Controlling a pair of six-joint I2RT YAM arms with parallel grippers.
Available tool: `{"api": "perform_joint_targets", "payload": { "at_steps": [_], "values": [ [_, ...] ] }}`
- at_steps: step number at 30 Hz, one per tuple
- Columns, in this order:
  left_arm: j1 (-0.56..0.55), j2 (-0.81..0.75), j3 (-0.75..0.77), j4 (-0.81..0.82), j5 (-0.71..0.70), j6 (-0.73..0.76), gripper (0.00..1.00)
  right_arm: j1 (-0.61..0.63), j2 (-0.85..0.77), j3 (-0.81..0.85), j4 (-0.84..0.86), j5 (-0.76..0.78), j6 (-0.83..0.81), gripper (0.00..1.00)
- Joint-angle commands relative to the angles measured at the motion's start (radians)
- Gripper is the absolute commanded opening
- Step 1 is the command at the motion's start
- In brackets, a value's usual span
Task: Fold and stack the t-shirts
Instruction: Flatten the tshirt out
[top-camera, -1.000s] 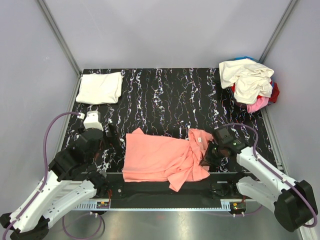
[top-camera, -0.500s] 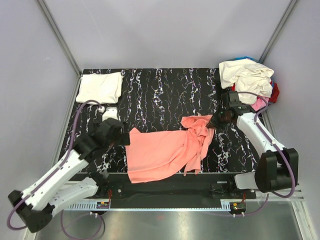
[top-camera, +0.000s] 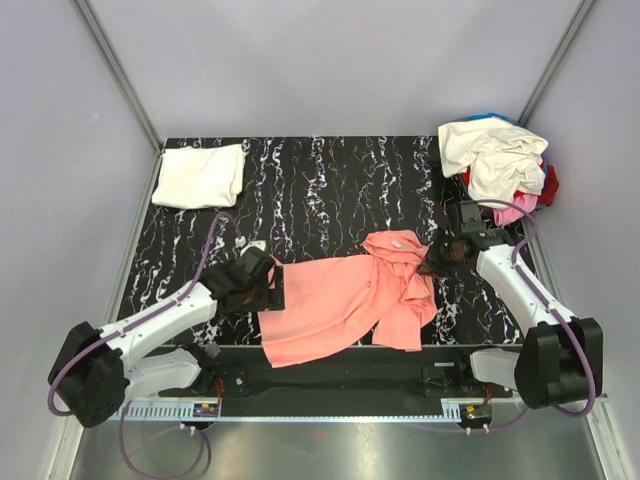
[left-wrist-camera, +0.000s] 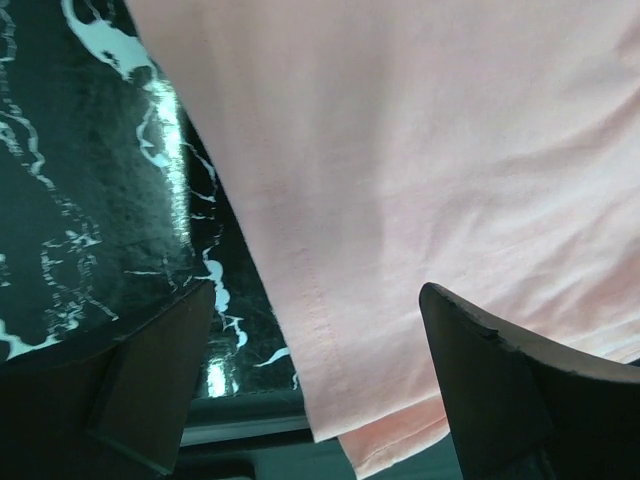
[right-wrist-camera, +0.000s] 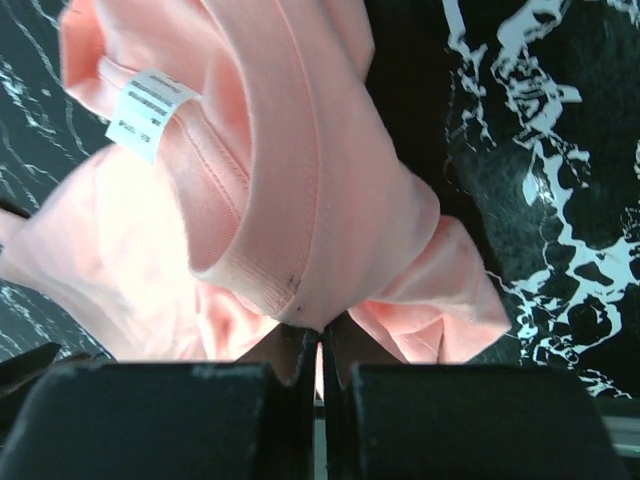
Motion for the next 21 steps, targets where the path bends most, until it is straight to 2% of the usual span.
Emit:
{"api": "perform_joint_targets", "payload": {
  "at_steps": [1, 5, 8, 10, 12, 13, 14, 19, 21],
  "values": [
    [-0.006, 0.053, -0.015, 0.119, 0.067, -0.027, 0.89, 0.000, -0.036, -0.044, 0.032, -0.015, -0.001, 0.00],
    [-0.011, 0.142, -0.023, 0.177, 0.076, -0.018, 0.87, -0.002, -0.005, -0.064, 0.055, -0.033, -0.004, 0.00],
    [-0.011, 0.234, 0.012, 0.185, 0.076, 0.010, 0.62, -0.008, 0.018, -0.052, 0.062, -0.036, -0.018, 0.00],
    [-0.009, 0.269, 0.058, 0.177, 0.071, 0.036, 0.33, -0.022, 0.032, -0.044, 0.068, -0.033, -0.027, 0.00],
    [-0.005, 0.337, 0.113, 0.150, 0.041, 0.054, 0.20, -0.040, 0.055, -0.028, 0.073, -0.042, -0.036, 0.00],
    [-0.002, 0.363, 0.135, 0.136, 0.030, 0.072, 0.08, -0.046, 0.067, -0.021, 0.072, -0.045, -0.045, 0.00],
    [0.006, 0.412, 0.176, 0.127, 0.010, 0.083, 0.02, -0.054, 0.084, -0.009, 0.075, -0.050, -0.050, 0.00],
    [0.070, 0.522, 0.290, 0.070, -0.039, 0.148, 0.00, -0.101, 0.133, 0.023, 0.081, -0.070, -0.069, 0.00],
    [0.130, 0.561, 0.347, 0.058, -0.044, 0.184, 0.00, -0.112, 0.160, 0.040, 0.088, -0.073, -0.072, 0.00]
  ]
}}
